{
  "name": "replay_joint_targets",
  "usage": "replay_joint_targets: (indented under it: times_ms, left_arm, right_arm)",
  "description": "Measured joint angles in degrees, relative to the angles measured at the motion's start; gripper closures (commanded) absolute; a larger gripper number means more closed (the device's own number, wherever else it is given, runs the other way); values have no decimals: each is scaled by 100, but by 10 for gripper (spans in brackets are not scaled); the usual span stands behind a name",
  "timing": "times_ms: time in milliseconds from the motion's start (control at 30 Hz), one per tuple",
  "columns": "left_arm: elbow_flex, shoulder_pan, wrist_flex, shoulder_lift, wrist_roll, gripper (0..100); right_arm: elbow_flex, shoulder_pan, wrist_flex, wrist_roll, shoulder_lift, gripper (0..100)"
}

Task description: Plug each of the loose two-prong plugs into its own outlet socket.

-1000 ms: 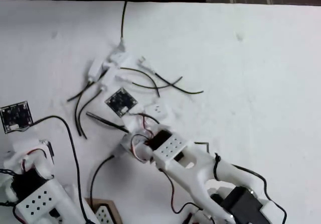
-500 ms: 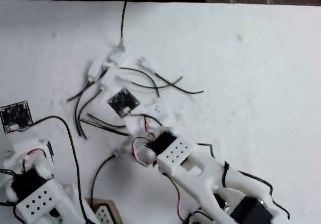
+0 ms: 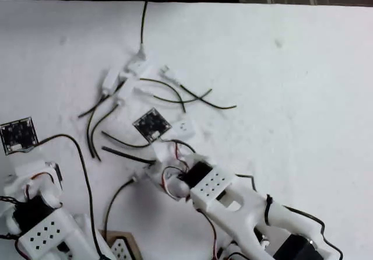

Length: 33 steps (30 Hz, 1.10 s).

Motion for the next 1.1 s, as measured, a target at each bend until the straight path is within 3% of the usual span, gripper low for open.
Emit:
replay_joint_targets:
  times_ms: [600,800,933,1033,1100]
  left_arm:
    - [0,0,0,0,0,857]
    - [0,0,0,0,0,857]
    - [0,0,0,0,0,857]
    - [0,0,0,0,0,855]
    - [79,0,0,0,0,854]
  right_arm:
    - [-818,-35,79,9,-1029,981]
    - [-1099,26,-695,721,-897,974]
    - [-1547,352,-1292,905,35,876]
    - [-2092,554,-1266,914,958,763]
    - [-2409,651,-1055,914,1284,739]
